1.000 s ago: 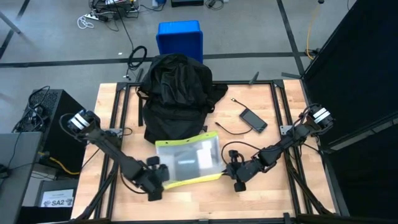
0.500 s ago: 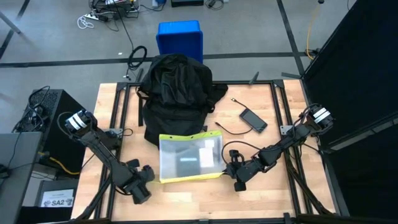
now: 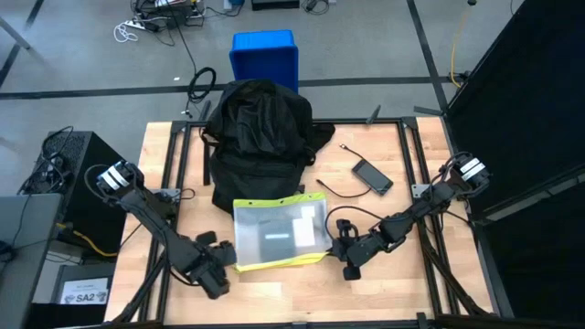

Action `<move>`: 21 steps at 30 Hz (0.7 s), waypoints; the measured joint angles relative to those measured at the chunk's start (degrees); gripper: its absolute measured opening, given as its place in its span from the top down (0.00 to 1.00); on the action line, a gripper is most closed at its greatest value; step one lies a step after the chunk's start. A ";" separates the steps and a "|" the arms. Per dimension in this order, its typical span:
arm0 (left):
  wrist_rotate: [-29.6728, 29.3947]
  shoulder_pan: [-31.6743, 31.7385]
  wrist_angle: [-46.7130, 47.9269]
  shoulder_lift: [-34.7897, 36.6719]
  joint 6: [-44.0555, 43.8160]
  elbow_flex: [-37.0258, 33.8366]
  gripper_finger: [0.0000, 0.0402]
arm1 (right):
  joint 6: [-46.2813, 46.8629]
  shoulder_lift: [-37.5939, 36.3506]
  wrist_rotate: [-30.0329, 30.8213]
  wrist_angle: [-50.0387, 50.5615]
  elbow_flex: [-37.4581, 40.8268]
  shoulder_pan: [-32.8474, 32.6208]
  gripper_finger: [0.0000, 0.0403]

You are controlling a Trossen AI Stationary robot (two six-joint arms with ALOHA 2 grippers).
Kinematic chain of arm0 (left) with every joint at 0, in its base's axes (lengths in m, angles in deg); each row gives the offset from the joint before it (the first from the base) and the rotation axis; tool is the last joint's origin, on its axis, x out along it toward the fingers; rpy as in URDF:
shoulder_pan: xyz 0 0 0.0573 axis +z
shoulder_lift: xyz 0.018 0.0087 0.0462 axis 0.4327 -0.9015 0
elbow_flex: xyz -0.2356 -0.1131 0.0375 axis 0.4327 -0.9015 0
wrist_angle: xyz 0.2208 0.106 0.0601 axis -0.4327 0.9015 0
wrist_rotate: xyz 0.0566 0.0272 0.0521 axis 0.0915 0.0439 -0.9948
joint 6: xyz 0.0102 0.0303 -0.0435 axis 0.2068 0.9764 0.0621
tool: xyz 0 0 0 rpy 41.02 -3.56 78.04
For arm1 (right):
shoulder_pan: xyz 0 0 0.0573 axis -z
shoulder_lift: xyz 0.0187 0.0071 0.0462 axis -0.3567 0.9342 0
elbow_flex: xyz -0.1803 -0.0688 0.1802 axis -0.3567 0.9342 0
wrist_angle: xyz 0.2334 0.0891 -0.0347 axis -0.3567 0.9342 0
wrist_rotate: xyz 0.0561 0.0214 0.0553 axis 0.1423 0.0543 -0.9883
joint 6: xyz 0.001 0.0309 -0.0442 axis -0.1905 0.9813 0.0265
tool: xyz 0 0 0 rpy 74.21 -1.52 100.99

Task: Unpack backpack
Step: Open the yellow zipper pouch, then remove the playing cards from the yellow zipper pouch

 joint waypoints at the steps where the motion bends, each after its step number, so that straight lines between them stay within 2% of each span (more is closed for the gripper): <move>1: -3.28 0.10 -1.41 0.00 2.46 0.95 0.61 | 0.00 0.00 0.00 -0.05 0.00 0.04 1.00; 5: -17.80 0.41 -11.97 0.04 16.04 2.77 0.54 | -0.02 0.00 -0.03 -0.07 0.00 0.24 1.00; 8: -23.59 0.90 -16.63 -0.69 24.00 2.77 0.50 | 0.00 0.00 -0.02 -0.12 0.00 0.24 0.99; 13: -24.54 2.76 -17.22 -3.88 27.70 2.71 0.45 | 0.02 0.00 -0.07 -0.37 0.00 0.27 1.00; 18: -23.17 3.02 -23.96 -7.85 35.99 3.08 0.42 | 0.01 0.02 -0.20 -0.70 0.00 0.39 0.99; 21: -23.73 3.07 -22.79 -9.78 39.46 5.37 0.42 | 0.02 0.02 -0.20 -1.24 0.00 0.39 0.99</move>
